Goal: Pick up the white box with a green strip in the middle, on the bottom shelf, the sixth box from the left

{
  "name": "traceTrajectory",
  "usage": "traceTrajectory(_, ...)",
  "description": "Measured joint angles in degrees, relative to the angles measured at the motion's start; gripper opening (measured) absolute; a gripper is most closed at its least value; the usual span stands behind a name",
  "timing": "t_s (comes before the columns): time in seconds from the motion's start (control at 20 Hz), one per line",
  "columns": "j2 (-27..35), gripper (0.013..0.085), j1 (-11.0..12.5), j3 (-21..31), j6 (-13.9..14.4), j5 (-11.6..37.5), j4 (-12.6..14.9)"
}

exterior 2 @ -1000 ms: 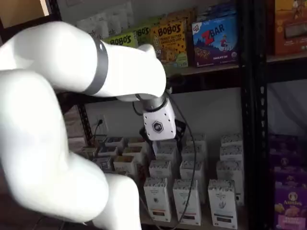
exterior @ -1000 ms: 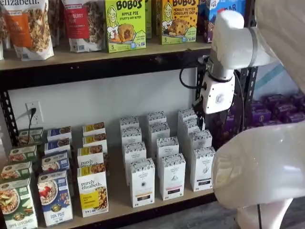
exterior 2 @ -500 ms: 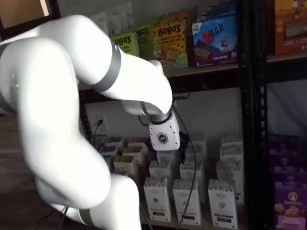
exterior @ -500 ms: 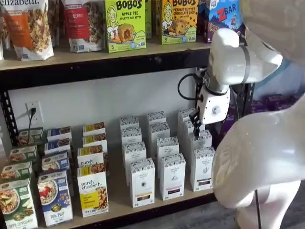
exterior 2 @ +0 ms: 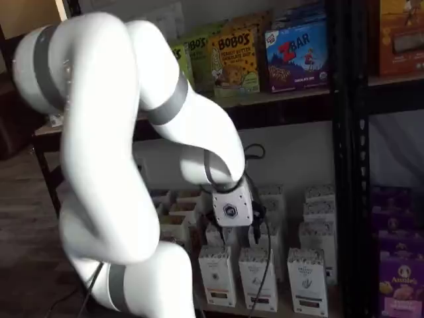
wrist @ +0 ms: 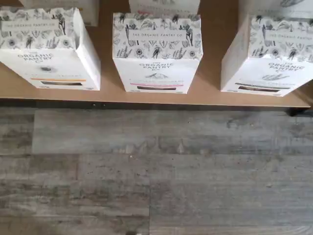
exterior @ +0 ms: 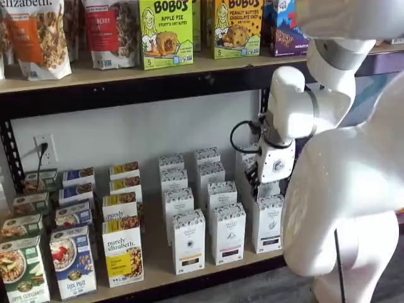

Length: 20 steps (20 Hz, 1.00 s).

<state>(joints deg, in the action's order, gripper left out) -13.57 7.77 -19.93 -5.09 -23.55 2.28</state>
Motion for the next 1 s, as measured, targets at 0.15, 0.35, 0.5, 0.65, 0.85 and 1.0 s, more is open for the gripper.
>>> traceTrajectory(0.15, 5.76, 0.0850, -0.36, -1.22, -0.85, 3.93, -1.24)
traceTrajectory(0.35, 11.87, 0.0850, 0.22, -3.59, -2.79, 7.09, -2.64)
traceTrajectory(0.5, 17.79, 0.0850, 1.56, -7.27, -5.61, 8.88, -4.15)
traceTrajectory(0.65, 23.63, 0.0850, 2.76, -11.89, -10.36, 9.58, -7.79)
traceTrajectory(0.85, 30.09, 0.0850, 4.01, -17.47, -11.30, 9.66, -7.40)
traceTrajectory(1.0, 34.28, 0.0850, 4.67, -21.25, -12.35, 9.40, -7.81)
